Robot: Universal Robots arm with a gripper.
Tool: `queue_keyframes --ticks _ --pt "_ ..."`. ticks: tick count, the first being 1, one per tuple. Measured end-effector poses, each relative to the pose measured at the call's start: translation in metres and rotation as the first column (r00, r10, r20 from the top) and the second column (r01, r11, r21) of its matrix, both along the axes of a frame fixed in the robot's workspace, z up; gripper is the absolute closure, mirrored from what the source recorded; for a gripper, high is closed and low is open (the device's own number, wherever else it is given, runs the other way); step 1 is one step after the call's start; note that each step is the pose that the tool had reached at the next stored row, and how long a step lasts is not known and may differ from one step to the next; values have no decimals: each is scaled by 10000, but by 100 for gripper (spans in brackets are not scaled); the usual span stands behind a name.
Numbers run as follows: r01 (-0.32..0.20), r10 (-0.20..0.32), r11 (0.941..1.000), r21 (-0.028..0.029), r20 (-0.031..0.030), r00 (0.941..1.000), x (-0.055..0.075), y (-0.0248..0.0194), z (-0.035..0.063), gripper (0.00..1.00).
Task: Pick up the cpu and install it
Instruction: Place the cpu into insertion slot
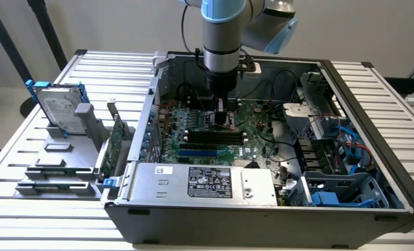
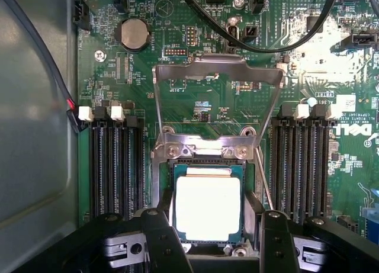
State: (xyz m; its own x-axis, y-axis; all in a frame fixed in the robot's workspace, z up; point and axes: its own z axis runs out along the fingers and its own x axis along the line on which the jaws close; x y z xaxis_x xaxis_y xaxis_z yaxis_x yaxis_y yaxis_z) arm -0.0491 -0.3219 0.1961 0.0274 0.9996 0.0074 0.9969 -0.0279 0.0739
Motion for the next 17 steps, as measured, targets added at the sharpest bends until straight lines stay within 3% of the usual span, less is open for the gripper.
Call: queue_keyframes --ticks 10,12,13,17 --pt "-12 12 10000 -37 2 10000 0 1 -6 45" --pt "-12 12 10000 -38 3 10000 0 2 -9 44" --pt "-13 13 10000 -42 2 10000 0 1 -8 37" --pt "-14 14 10000 -52 1 10000 0 1 -8 37"
